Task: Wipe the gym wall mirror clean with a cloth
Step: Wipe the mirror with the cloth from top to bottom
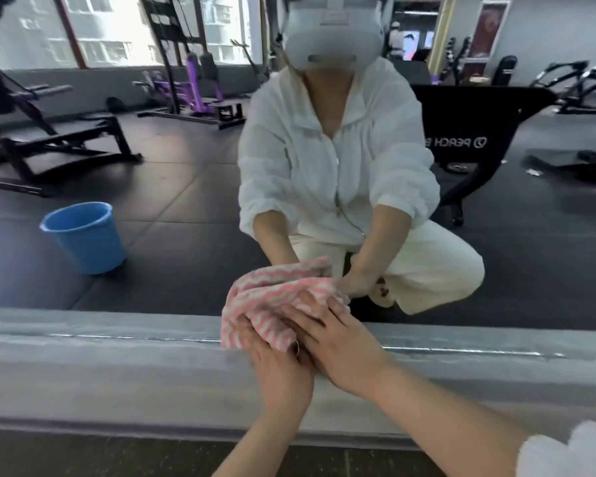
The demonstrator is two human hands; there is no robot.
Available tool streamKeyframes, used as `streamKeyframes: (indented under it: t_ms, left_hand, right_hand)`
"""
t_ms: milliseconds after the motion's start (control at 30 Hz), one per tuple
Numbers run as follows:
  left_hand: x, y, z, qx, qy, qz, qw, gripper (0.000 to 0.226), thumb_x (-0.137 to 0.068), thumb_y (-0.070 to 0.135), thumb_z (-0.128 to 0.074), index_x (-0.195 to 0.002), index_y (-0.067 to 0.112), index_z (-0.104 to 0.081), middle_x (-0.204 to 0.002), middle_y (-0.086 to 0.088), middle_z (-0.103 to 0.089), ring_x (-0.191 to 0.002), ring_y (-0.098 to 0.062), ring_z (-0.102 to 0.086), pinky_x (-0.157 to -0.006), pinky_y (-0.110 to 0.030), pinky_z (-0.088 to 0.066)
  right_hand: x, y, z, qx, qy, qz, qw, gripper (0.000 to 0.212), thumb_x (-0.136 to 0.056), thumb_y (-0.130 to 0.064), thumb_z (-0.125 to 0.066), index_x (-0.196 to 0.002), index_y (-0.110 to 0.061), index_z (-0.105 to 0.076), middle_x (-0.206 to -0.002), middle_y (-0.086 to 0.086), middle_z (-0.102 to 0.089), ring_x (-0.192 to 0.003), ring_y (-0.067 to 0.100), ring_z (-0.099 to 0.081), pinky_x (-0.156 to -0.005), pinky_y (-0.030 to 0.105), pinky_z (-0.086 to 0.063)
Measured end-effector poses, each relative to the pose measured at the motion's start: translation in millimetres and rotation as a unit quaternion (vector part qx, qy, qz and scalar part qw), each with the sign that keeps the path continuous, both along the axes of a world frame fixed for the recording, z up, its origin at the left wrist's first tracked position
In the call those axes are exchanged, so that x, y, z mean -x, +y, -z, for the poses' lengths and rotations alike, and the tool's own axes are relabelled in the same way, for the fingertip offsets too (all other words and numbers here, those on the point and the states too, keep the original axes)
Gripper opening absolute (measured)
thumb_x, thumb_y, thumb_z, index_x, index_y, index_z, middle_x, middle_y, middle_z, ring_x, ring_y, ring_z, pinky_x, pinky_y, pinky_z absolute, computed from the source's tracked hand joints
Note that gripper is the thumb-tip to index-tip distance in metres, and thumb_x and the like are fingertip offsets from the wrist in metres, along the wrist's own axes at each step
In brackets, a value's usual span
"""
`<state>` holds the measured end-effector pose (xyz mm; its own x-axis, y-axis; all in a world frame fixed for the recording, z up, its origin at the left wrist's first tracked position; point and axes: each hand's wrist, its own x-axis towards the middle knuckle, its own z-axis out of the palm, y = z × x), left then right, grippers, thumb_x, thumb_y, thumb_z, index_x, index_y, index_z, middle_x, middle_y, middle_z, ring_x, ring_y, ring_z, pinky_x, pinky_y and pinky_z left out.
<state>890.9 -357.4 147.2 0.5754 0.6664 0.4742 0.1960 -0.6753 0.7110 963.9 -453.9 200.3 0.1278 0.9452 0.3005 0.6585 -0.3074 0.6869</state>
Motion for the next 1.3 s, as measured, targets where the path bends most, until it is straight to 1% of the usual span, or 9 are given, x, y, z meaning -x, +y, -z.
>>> streamKeyframes:
  t_ms: [133,333,500,633,767,967,1100,1200,1300]
  left_hand:
    - [-3.4,-42.1,13.2,0.033,0.053,0.043,0.997,0.079,-0.073,0.006,-0.043,-0.147,-0.008,-0.019,-0.15,-0.038,-0.009,-0.144,-0.039,0.001,-0.116,-0.044,-0.005]
    - [-31.3,-101.1,23.0,-0.084,0.202,0.083,0.972,0.08,-0.055,0.019,-0.056,-0.128,-0.009,-0.043,-0.124,-0.046,-0.045,-0.112,-0.062,-0.047,-0.091,-0.06,-0.027]
    - [-62.1,-178.8,17.5,-0.106,0.176,0.114,0.972,0.074,-0.069,0.023,-0.034,-0.137,-0.004,-0.04,-0.136,-0.041,-0.037,-0.13,-0.053,-0.03,-0.109,-0.054,-0.024]
    - [-89.3,-245.5,0.5,-0.033,0.139,0.153,0.978,0.078,-0.076,0.021,-0.029,-0.152,0.01,-0.015,-0.156,-0.025,0.004,-0.144,-0.036,0.016,-0.115,-0.039,0.015]
    - [-122.0,-300.9,-22.1,-0.059,0.067,0.152,0.984,0.078,-0.078,0.026,-0.024,-0.153,0.015,-0.009,-0.156,-0.026,0.002,-0.145,-0.028,0.014,-0.118,-0.046,-0.001]
    - [-169.2,-327.5,-126.3,-0.193,0.008,0.072,0.979,0.072,-0.083,0.02,-0.036,-0.145,-0.005,-0.009,-0.144,-0.045,-0.006,-0.142,-0.039,0.009,-0.115,-0.043,0.004]
    - [-192.0,-331.4,-258.4,-0.24,-0.032,0.003,0.97,0.077,-0.088,0.04,-0.019,-0.149,-0.005,-0.01,-0.152,-0.034,0.005,-0.142,-0.03,0.024,-0.115,-0.039,0.016]
    - [-205.2,-320.2,-364.1,-0.275,-0.085,-0.05,0.956,0.085,-0.083,0.05,-0.005,-0.148,-0.002,-0.02,-0.153,-0.033,0.007,-0.14,-0.04,0.023,-0.108,-0.029,0.029]
    - [-208.3,-315.6,-462.7,-0.275,-0.059,-0.117,0.953,0.08,-0.09,0.055,-0.001,-0.151,0.005,-0.017,-0.153,-0.032,0.012,-0.14,-0.042,0.023,-0.112,-0.038,0.023]
  right_hand:
    - [-7.6,-32.4,17.7,0.017,0.051,0.01,0.999,0.07,-0.088,-0.039,-0.047,-0.151,-0.015,-0.025,-0.159,0.007,-0.017,-0.147,0.031,-0.012,-0.118,0.047,-0.008]
    - [-39.7,-110.4,34.5,0.018,0.111,0.028,0.993,0.055,-0.092,-0.037,-0.036,-0.142,-0.018,-0.047,-0.151,0.004,-0.039,-0.143,0.027,-0.026,-0.119,0.041,-0.009]
    - [-71.9,-188.0,36.5,-0.027,0.129,0.018,0.991,0.056,-0.091,-0.038,-0.035,-0.14,-0.016,-0.049,-0.148,0.007,-0.043,-0.142,0.026,-0.026,-0.116,0.039,-0.013]
    - [-100.9,-255.8,33.4,-0.086,0.153,0.002,0.985,0.054,-0.094,-0.038,-0.038,-0.143,-0.014,-0.043,-0.149,0.008,-0.041,-0.143,0.026,-0.023,-0.115,0.04,-0.018]
    - [-134.5,-312.7,6.9,-0.141,0.146,-0.039,0.978,0.055,-0.093,-0.034,-0.039,-0.144,-0.012,-0.035,-0.151,0.007,-0.033,-0.147,0.027,-0.015,-0.117,0.041,-0.015]
    - [-187.2,-348.2,-124.7,-0.168,0.091,-0.098,0.977,0.054,-0.091,-0.033,-0.036,-0.139,-0.009,-0.044,-0.144,0.008,-0.048,-0.138,0.026,-0.031,-0.116,0.039,-0.012]
    - [-206.6,-343.3,-254.3,-0.222,0.038,-0.132,0.965,0.057,-0.088,-0.03,-0.039,-0.139,-0.007,-0.047,-0.142,0.012,-0.049,-0.137,0.031,-0.038,-0.114,0.043,-0.017]
    - [-207.8,-333.2,-361.5,-0.292,0.002,-0.146,0.945,0.059,-0.087,-0.023,-0.032,-0.14,0.002,-0.041,-0.14,0.016,-0.05,-0.133,0.035,-0.043,-0.111,0.047,-0.028]
    - [-196.8,-331.1,-452.0,-0.319,0.002,-0.091,0.943,0.062,-0.099,-0.025,-0.025,-0.151,0.003,-0.006,-0.156,0.02,-0.023,-0.146,0.036,-0.014,-0.119,0.045,-0.013]
